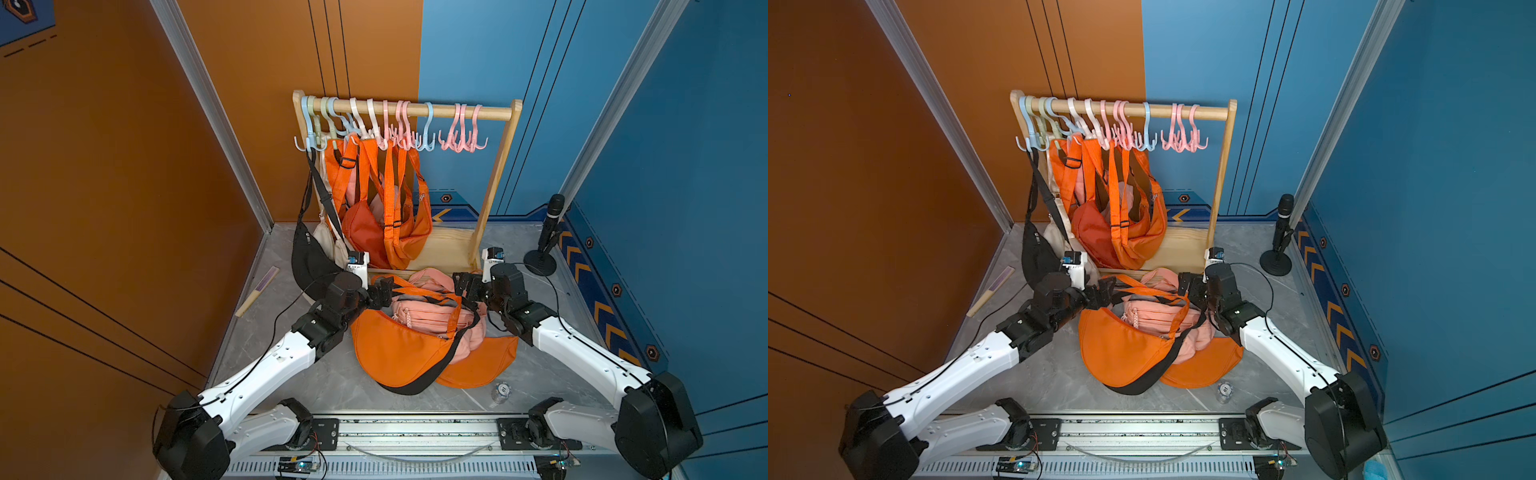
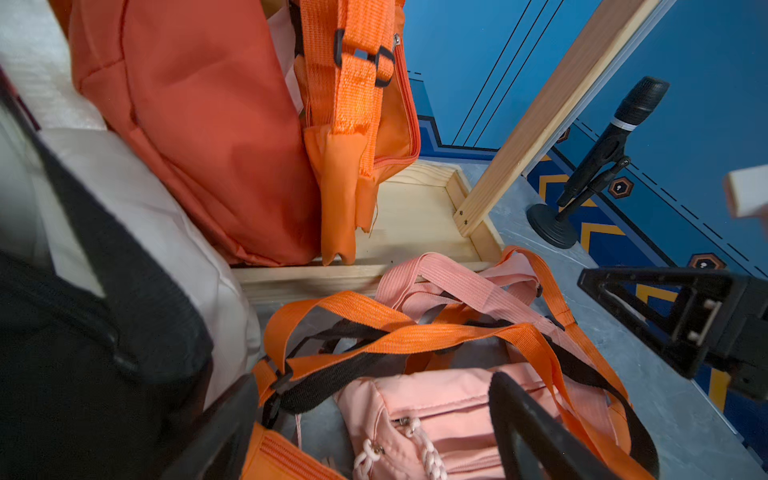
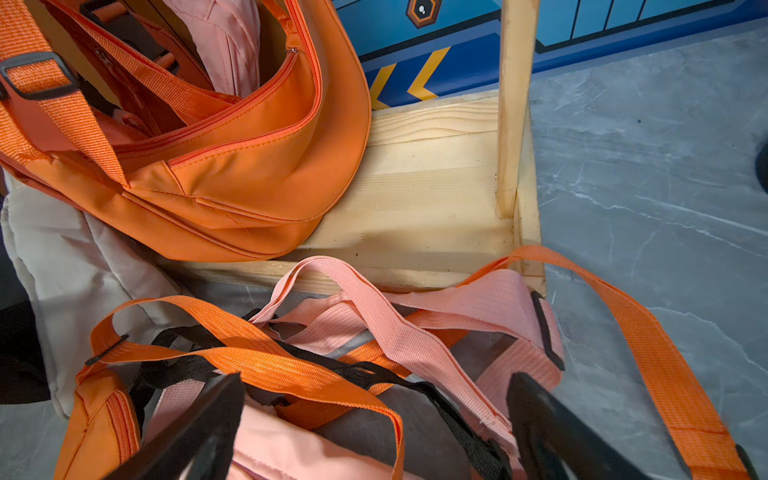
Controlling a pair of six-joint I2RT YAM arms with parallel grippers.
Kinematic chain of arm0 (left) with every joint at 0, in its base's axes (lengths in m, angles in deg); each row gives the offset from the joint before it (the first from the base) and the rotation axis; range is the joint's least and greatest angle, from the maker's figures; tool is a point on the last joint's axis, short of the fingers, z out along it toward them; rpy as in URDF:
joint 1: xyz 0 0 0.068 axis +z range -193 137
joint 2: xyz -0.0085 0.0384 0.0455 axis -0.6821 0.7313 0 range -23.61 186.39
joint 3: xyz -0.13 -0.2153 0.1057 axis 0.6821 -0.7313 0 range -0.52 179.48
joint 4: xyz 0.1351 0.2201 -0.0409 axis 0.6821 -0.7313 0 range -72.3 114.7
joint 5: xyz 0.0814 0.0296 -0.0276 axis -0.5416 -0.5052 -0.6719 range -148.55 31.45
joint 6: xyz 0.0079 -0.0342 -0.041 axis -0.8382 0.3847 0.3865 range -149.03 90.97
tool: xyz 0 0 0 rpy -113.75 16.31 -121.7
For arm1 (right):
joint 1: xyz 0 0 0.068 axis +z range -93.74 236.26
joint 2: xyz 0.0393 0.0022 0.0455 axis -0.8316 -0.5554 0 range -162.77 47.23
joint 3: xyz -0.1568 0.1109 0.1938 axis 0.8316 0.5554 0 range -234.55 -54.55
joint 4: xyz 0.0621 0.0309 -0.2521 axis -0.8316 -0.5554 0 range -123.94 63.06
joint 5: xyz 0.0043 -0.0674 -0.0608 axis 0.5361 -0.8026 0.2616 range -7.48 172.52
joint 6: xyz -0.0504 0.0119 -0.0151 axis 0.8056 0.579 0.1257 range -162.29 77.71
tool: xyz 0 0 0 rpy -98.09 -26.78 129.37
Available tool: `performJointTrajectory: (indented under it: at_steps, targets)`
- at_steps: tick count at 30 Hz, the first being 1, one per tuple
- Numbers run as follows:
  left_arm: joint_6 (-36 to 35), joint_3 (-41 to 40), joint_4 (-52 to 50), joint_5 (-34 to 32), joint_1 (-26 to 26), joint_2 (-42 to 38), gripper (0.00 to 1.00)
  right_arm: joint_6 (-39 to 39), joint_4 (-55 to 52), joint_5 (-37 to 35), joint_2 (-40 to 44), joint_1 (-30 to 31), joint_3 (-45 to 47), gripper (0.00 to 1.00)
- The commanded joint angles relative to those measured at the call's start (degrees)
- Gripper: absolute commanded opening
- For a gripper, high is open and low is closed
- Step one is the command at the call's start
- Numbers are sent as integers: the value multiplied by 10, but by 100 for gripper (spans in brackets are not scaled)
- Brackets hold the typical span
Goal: Take the bag off the hook
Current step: Place the bag inside the bag, then pick up the bag from the hook.
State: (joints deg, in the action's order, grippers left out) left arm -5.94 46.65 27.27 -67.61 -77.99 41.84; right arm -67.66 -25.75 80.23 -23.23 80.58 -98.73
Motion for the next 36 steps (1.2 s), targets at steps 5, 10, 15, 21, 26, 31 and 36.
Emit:
performJointTrajectory:
  at_steps: [5, 10, 15, 21, 26, 31, 36]
  targets:
    - [-30, 137, 13, 52, 10, 91, 75, 5, -15, 17, 37, 17, 23, 100]
    - [-52, 248, -8, 75, 23, 157, 75, 7, -6, 13, 71, 33, 39, 100]
    - [-85, 385, -59, 97, 42, 237, 73, 13, 10, 5, 98, 49, 57, 100]
    - [-79, 512, -87, 129, 75, 313, 66, 25, 28, 8, 106, 51, 52, 100]
    - [-77, 522, -82, 130, 92, 311, 67, 27, 34, 51, 55, 37, -31, 99]
    - [-74, 414, -57, 110, 105, 238, 75, 12, 55, 151, -54, 9, -180, 92]
    - [-62, 283, -50, 99, 115, 132, 79, 9, 14, 218, -205, 0, -392, 76]
